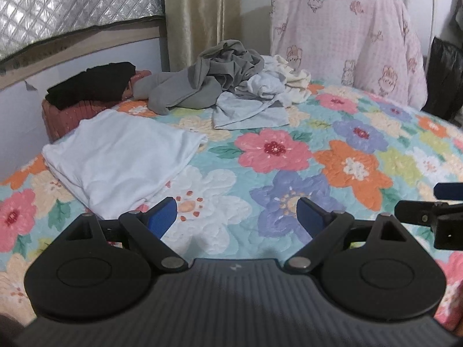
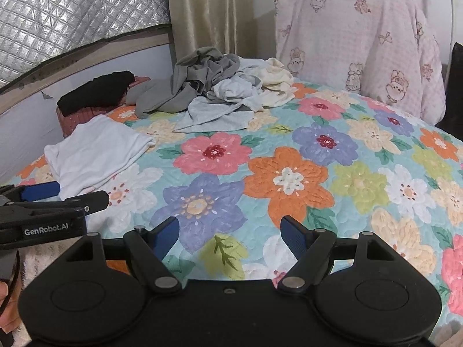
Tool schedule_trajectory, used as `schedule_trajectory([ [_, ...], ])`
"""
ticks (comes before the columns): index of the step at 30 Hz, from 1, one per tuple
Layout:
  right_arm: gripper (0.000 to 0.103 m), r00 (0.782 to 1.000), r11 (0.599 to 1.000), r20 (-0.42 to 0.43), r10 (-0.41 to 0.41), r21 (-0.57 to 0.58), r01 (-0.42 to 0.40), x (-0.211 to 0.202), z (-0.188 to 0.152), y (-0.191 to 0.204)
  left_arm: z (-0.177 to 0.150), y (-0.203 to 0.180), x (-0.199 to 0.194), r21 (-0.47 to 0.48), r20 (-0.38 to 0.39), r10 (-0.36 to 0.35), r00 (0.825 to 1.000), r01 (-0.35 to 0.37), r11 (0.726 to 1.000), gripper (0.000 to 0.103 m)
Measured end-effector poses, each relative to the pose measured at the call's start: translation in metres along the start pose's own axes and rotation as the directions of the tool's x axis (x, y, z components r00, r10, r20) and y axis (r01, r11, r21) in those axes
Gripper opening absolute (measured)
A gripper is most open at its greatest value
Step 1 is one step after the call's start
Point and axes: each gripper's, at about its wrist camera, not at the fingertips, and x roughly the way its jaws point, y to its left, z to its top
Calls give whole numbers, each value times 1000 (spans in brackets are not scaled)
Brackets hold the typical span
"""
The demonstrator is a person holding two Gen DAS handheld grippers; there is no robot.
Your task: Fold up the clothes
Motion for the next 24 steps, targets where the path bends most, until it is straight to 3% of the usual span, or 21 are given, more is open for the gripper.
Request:
schedule_trajectory([
  [10,81,999,1000,-30,-20,12,20,6,-4,3,-1,-1,-1,25,10,22,1000,-22,999,90],
  [16,82,999,999,-16,-43,26,43,4,-2,-3,3,0,9,13,-48,29,998,-28,1000,92],
  [24,82,998,996,-39,-48,66,51,9,-5,-11,1,-11,4,88,-3,57,998,-56,995,93],
])
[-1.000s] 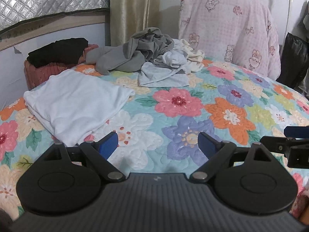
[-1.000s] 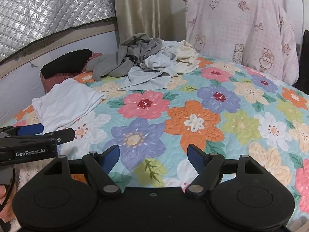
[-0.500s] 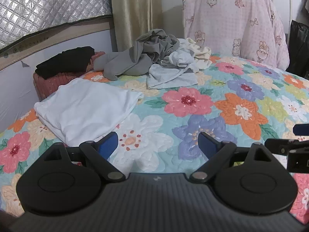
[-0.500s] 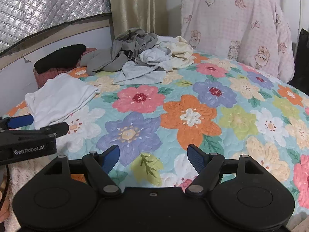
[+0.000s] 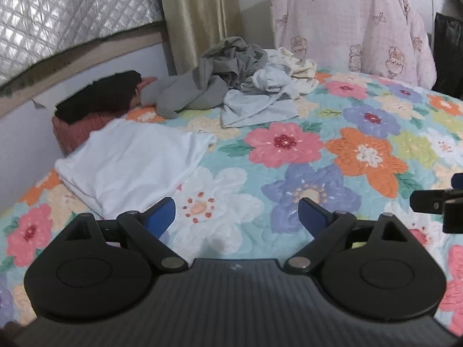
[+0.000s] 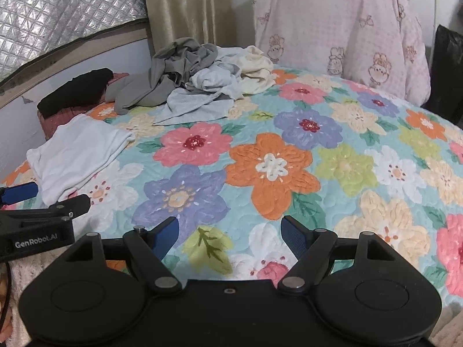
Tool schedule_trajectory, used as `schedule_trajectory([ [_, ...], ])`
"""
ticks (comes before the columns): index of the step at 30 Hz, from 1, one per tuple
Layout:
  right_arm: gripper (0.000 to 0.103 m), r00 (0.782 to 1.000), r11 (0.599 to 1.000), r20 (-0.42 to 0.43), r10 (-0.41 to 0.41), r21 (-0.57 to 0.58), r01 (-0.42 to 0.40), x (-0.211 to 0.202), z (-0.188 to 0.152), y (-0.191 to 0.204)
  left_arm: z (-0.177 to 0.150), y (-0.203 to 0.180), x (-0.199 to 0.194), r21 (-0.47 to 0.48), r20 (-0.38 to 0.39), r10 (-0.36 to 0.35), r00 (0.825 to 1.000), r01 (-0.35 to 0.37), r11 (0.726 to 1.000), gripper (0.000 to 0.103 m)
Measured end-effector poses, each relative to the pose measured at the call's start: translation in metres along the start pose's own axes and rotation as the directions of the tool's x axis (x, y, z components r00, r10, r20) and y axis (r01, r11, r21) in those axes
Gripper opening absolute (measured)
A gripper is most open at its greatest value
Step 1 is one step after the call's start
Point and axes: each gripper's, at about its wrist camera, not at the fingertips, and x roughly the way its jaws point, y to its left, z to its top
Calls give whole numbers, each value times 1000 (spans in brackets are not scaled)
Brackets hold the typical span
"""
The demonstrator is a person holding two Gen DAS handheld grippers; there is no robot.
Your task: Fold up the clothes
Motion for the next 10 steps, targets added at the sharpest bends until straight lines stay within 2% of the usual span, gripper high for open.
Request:
schedule_trajectory([
  [3,82,1000,1000,-5,-3,0,3,1,-1,0,0,1,-1,-5,7,-1,1000,1,1000,93],
  [7,82,1000,1000,-15,-1,-1,1,2,-1,1,1,4,0,-13,-3,1,1000,-1,1000,99],
  [10,82,1000,1000,-25,4,-7,-4,2,-1,3,1,1,2,16,-24,0,1000,0,1000,99],
])
